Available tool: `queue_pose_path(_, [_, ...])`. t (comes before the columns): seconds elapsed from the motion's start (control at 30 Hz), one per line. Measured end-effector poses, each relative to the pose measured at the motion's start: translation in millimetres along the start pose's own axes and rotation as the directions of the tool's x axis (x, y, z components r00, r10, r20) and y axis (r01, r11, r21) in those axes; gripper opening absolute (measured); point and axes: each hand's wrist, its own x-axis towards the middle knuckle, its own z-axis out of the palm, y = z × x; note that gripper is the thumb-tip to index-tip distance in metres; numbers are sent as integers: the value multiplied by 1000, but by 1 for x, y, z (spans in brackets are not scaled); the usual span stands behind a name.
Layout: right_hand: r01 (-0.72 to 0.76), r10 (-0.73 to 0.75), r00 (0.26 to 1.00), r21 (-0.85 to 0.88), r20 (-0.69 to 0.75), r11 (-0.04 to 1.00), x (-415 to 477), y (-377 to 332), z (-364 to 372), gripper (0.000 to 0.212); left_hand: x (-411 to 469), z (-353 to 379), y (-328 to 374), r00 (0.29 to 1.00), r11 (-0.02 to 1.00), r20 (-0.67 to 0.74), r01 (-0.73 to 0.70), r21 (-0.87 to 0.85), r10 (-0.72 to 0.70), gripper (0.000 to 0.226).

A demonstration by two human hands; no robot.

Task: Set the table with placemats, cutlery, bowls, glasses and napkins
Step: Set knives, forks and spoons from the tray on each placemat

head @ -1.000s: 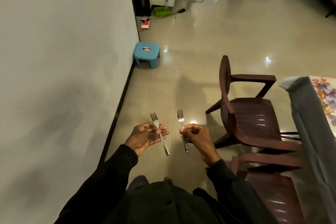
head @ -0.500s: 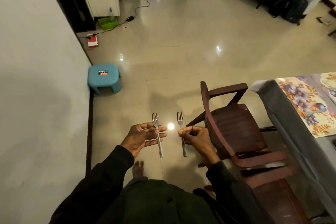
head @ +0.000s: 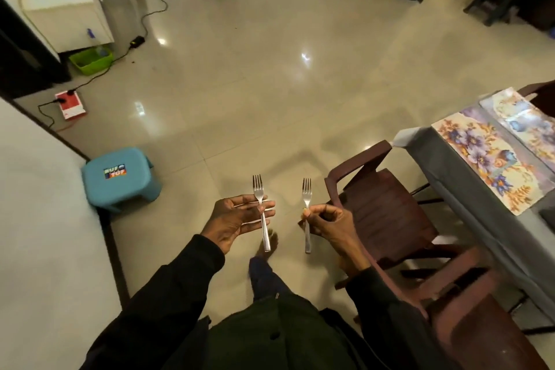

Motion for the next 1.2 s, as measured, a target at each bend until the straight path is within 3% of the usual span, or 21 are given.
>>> queue_pose_path(0.4, [-27, 58, 979, 162, -195, 986, 209, -84, -6, 19, 210, 44, 167, 997, 982, 71, 19, 187, -32, 34])
queue_pose_path(0.57, [3, 78, 939, 237, -335, 972, 263, -109, -28, 16, 283, 85, 209, 982, 965, 150, 74, 251, -115, 35])
queue_pose_path(0.87, [75, 190, 745, 365, -639, 928, 344, -132, -82, 15, 427, 176, 259, 905, 892, 322, 120, 436, -279, 37])
queue_pose_path(1.2, [193, 275, 507, 419, -817, 887, 433, -182, -139, 11, 567, 283, 336, 767, 785, 472, 64, 616, -434, 30])
